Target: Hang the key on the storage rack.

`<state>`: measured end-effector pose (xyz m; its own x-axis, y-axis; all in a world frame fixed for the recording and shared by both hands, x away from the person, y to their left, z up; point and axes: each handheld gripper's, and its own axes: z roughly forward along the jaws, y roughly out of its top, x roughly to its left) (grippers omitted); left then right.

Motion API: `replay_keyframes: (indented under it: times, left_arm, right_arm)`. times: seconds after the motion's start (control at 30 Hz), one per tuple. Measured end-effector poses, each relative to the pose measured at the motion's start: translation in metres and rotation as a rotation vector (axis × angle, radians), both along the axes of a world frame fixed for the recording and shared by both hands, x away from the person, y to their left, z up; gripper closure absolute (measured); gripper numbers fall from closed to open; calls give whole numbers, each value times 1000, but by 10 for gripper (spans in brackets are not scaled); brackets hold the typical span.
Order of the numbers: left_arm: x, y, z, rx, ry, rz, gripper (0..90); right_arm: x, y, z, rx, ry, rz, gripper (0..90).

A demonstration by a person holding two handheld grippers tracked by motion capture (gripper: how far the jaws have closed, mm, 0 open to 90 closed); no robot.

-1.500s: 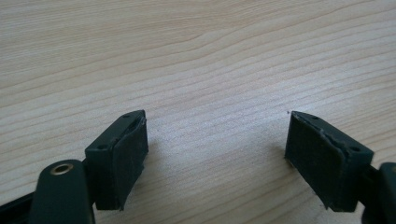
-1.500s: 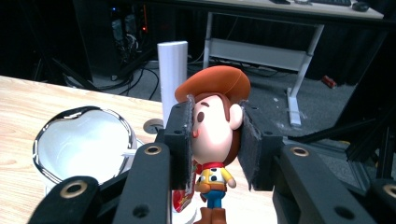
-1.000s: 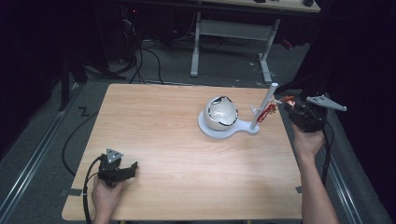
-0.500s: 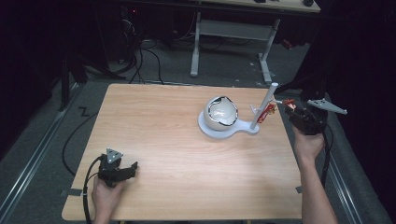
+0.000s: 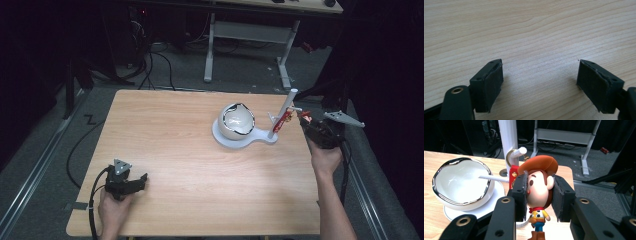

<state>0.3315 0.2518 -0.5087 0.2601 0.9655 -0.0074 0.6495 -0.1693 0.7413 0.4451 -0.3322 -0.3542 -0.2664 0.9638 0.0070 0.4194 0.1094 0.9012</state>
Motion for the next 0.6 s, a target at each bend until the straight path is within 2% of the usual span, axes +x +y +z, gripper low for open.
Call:
replay_keyframes:
  times: [0.27, 0.6]
  left_arm:
    - [0, 0, 0, 1, 0, 1, 216]
    - [0, 0, 0, 1, -2, -1, 216]
  right_arm:
    - [0, 2, -9, 15, 14, 3, 672]
    - [-1, 5, -15, 10, 22, 9, 672]
